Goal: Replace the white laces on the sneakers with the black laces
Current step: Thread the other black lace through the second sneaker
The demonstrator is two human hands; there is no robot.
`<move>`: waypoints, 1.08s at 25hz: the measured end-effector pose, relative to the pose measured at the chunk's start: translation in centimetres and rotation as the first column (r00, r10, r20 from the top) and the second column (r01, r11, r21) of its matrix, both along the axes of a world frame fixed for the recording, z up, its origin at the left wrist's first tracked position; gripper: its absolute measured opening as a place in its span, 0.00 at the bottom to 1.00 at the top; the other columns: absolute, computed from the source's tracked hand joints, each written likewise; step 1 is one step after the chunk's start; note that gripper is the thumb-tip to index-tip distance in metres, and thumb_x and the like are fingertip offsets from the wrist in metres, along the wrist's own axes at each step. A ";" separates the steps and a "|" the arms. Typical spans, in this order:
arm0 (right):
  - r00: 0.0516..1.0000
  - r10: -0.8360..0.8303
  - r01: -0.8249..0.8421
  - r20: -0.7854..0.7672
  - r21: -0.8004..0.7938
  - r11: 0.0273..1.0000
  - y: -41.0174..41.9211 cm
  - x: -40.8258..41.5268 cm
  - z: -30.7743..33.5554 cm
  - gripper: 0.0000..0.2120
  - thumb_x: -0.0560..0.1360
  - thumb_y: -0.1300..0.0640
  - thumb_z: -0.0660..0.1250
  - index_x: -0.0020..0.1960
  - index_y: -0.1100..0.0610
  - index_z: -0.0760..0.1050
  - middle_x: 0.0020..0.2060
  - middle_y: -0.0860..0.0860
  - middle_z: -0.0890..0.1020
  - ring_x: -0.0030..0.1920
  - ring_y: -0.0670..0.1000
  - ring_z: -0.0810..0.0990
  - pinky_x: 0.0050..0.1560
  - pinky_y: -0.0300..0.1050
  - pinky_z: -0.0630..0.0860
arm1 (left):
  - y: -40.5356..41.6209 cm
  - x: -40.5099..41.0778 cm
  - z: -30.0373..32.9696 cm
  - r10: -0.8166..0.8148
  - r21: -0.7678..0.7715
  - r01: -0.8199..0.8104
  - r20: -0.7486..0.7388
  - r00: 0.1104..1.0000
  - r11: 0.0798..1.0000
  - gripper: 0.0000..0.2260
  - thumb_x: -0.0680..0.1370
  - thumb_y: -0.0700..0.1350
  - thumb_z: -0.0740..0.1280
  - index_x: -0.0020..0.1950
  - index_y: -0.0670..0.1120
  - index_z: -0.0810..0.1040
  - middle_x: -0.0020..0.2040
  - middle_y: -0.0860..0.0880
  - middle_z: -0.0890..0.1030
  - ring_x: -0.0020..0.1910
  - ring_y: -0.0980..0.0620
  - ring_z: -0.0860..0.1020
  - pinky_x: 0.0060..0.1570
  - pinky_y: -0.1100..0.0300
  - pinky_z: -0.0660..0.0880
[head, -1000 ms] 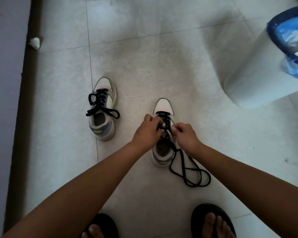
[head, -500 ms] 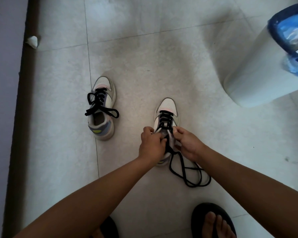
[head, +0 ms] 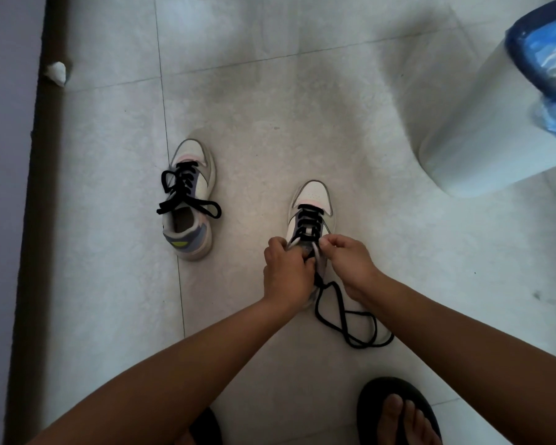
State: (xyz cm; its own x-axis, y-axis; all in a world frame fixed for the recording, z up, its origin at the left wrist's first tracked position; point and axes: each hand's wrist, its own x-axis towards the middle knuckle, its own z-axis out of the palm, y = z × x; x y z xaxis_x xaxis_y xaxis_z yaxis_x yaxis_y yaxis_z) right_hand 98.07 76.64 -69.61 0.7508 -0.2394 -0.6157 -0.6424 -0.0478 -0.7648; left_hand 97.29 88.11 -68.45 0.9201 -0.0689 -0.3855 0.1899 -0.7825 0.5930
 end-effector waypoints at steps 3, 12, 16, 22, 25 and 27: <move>0.998 0.003 0.023 -0.061 0.416 0.909 -0.9 -0.4 -0.4 0.07 0.80 0.59 0.59 0.48 0.56 0.76 0.39 0.49 0.82 0.36 0.42 0.79 0.35 0.31 0.75 | 0.3 0.3 -0.2 0.041 -0.102 -0.045 -0.043 0.998 0.994 0.07 0.77 0.42 0.65 0.47 0.40 0.80 0.59 0.45 0.65 0.61 0.47 0.66 0.57 0.66 0.63; 0.983 0.028 -0.014 0.179 -0.080 0.997 -1.1 -1.7 -0.8 0.08 0.76 0.60 0.66 0.41 0.50 0.78 0.39 0.48 0.82 0.42 0.48 0.80 0.46 0.43 0.77 | 0.5 -0.3 -0.2 0.035 -0.179 -0.041 -0.034 0.999 0.983 0.08 0.76 0.43 0.67 0.53 0.44 0.78 0.59 0.50 0.64 0.60 0.51 0.69 0.58 0.63 0.69; 0.977 0.054 -0.046 0.208 -0.042 0.998 -1.4 -1.9 0.2 0.08 0.76 0.57 0.67 0.40 0.46 0.79 0.34 0.39 0.82 0.38 0.36 0.80 0.41 0.32 0.77 | 0.1 -0.2 -0.1 0.074 -0.171 -0.081 -0.049 0.996 0.982 0.08 0.77 0.44 0.66 0.55 0.46 0.79 0.59 0.49 0.65 0.60 0.50 0.70 0.61 0.54 0.71; 0.996 0.044 -0.055 0.082 0.134 0.989 -1.1 -1.0 -0.2 0.06 0.78 0.62 0.63 0.47 0.57 0.78 0.41 0.52 0.82 0.42 0.48 0.79 0.43 0.36 0.77 | -0.4 -0.1 -0.3 0.098 -0.148 -0.102 -0.030 0.995 0.984 0.07 0.77 0.43 0.66 0.53 0.44 0.80 0.59 0.47 0.67 0.59 0.48 0.69 0.60 0.54 0.71; 0.994 -0.058 0.096 -0.088 0.522 0.848 -1.0 -0.8 -0.1 0.08 0.80 0.61 0.58 0.53 0.59 0.75 0.43 0.53 0.80 0.41 0.49 0.78 0.41 0.39 0.76 | -0.5 -0.3 -0.4 0.094 -0.153 -0.092 0.011 0.995 0.984 0.06 0.76 0.40 0.66 0.50 0.39 0.79 0.61 0.45 0.67 0.60 0.48 0.69 0.60 0.59 0.69; 1.000 -0.024 0.019 0.009 0.372 0.928 -1.2 -1.0 -0.5 0.06 0.79 0.61 0.60 0.51 0.58 0.76 0.42 0.53 0.79 0.43 0.52 0.78 0.45 0.44 0.76 | -0.5 -0.5 -0.1 0.089 -0.174 -0.084 0.024 0.996 0.981 0.04 0.76 0.40 0.66 0.47 0.39 0.77 0.62 0.45 0.67 0.59 0.50 0.70 0.55 0.67 0.67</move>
